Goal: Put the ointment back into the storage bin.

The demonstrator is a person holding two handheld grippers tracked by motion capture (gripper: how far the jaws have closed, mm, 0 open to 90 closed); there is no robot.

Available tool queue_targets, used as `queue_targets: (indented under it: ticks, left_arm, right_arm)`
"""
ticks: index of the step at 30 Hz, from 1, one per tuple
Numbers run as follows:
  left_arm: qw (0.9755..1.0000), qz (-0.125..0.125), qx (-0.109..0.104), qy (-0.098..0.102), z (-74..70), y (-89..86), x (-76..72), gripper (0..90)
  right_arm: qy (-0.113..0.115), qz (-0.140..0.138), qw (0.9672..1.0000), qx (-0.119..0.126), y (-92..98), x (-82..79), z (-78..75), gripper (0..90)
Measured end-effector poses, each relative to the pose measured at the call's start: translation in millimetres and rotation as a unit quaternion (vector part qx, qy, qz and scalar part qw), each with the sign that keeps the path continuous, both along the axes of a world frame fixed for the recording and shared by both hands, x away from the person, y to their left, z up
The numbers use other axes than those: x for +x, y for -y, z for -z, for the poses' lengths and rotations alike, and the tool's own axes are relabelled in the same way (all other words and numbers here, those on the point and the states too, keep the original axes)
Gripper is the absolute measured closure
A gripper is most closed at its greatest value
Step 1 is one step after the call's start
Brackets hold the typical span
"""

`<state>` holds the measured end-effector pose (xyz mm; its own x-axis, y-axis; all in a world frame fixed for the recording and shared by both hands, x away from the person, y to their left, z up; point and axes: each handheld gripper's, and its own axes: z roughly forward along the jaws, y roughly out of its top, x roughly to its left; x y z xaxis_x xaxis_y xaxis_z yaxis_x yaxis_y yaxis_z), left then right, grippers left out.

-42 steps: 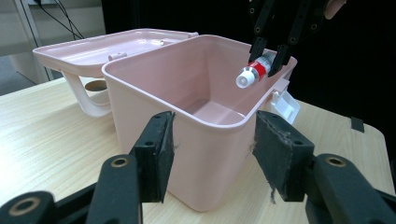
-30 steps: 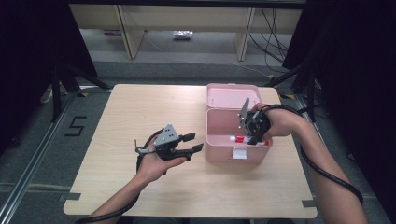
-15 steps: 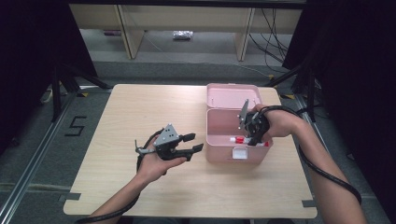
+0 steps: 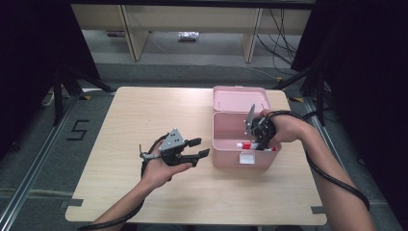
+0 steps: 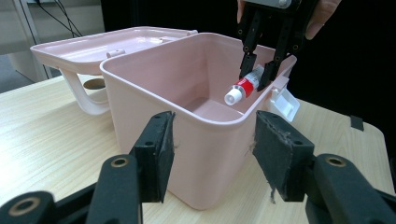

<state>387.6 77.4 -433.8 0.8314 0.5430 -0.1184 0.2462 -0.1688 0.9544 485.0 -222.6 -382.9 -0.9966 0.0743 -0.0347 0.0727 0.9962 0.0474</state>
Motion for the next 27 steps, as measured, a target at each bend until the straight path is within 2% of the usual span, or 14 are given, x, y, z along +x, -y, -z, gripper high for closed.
queue_targets:
  ticks: [1, 2, 3, 5, 6, 14, 16, 17, 19, 20, 21, 24, 26, 27]
  left_arm:
    - [1.0000, 0.000, 0.000, 0.000, 0.2, 0.2, -0.1, 47.0]
    - [1.0000, 0.001, 0.000, 0.000, 0.5, 0.7, -0.2, 47.1]
    - [1.0000, 0.001, 0.000, 0.000, 0.7, 0.8, -0.3, 47.0]
    - [1.0000, 0.008, -0.005, 0.002, 1.5, 1.8, 0.6, 47.0]
    - [1.0000, 0.005, -0.002, 0.002, 1.1, 1.7, 0.2, 47.0]
    - [1.0000, 0.002, 0.001, 0.002, -0.4, 0.7, 0.1, 47.0]
    - [1.0000, 0.000, 0.000, 0.000, -0.2, 0.6, -0.1, 47.0]
    - [1.0000, 0.000, 0.000, 0.000, -0.2, 0.4, -0.1, 47.0]
    - [1.0000, 0.000, 0.000, 0.000, -0.3, 0.3, -0.1, 47.0]
    - [1.0000, 0.000, -0.001, 0.000, -0.4, 0.4, -0.1, 47.0]
    - [1.0000, 0.000, 0.000, 0.000, -0.5, 0.4, -0.1, 47.0]
    - [1.0000, 0.001, -0.001, 0.000, -0.9, 0.6, -0.1, 47.0]
    - [1.0000, 0.001, 0.000, 0.002, -1.1, 0.4, 0.1, 47.1]
    - [1.0000, 0.000, 0.000, 0.001, -1.3, 0.3, 0.1, 47.0]
  right_arm:
    - [-0.002, -0.009, 1.0000, 0.002, 0.3, 1.8, 1.0, 70.8]
    - [-0.003, 0.002, 1.0000, -0.001, 0.5, 0.5, 1.1, 70.8]
    - [-0.001, -0.006, 1.0000, 0.003, 0.7, 1.7, 1.9, 70.8]
    - [-0.006, 0.012, 0.9999, 0.006, 0.1, 0.1, 2.5, 70.8]
    - [-0.003, -0.003, 1.0000, 0.006, 0.4, 2.2, 3.6, 70.8]
    - [-0.002, -0.002, 1.0000, 0.002, -0.4, 3.8, 7.7, 70.8]
    - [-0.006, 0.008, 0.9999, -0.013, -0.6, 3.6, 7.6, 70.8]
    - [0.001, 0.005, 1.0000, -0.008, -0.5, 4.2, 8.2, 70.8]
    - [0.000, -0.004, 1.0000, -0.003, -0.7, 5.5, 9.3, 70.8]
    - [-0.004, -0.017, 0.9998, 0.003, -1.0, 7.1, 10.7, 70.8]
    - [-0.004, 0.001, 1.0000, -0.004, -1.0, 5.7, 10.7, 70.8]
    - [-0.002, -0.003, 1.0000, -0.006, -1.7, 6.6, 12.6, 70.8]
    - [-0.006, 0.009, 0.9998, -0.016, -2.2, 5.9, 13.5, 70.8]
    - [-0.003, 0.000, 1.0000, -0.007, -2.3, 6.9, 14.6, 70.8]
